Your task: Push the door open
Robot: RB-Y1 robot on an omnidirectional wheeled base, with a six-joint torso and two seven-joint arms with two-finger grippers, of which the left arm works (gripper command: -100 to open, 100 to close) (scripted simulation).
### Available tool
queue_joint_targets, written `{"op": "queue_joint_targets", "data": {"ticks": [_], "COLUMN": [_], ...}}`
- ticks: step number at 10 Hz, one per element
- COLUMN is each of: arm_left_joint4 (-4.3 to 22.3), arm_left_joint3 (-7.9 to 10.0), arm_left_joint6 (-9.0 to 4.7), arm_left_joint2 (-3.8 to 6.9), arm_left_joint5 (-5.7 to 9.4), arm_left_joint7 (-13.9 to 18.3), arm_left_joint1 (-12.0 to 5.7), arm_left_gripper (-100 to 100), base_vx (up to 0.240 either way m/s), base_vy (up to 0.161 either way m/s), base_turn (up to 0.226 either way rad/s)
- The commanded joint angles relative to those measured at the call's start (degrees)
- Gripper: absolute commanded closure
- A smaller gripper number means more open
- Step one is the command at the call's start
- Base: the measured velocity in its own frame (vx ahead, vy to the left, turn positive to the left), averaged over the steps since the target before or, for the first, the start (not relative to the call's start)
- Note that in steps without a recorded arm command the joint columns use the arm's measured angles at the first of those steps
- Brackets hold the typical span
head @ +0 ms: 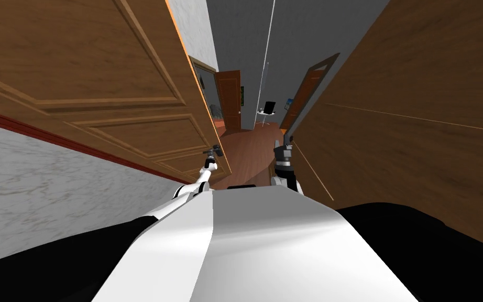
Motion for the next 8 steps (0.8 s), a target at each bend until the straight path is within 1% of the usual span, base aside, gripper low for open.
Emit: {"op": "queue_joint_targets", "data": {"ticks": [1, 5, 6, 8], "arm_left_joint4": [0.46, 1.61, 1.61, 2.59], "arm_left_joint3": [0.29, 0.99, 0.99, 1.6], "arm_left_joint6": [-0.23, -0.8, -0.8, -1.28], "arm_left_joint2": [0.35, 1.22, 1.22, 1.97], "arm_left_joint5": [0.31, 1.08, 1.08, 1.74], "arm_left_joint7": [-0.11, -0.4, -0.4, -0.64], "arm_left_joint1": [-0.09, -0.33, -0.33, -0.53], "arm_left_gripper": [100, 100, 100, 100], "base_vx": [0.143, 0.192, 0.119, 0.166], "base_vy": [-0.032, -0.032, -0.011, -0.044], "base_turn": [0.065, 0.06, 0.024, 0.08]}}
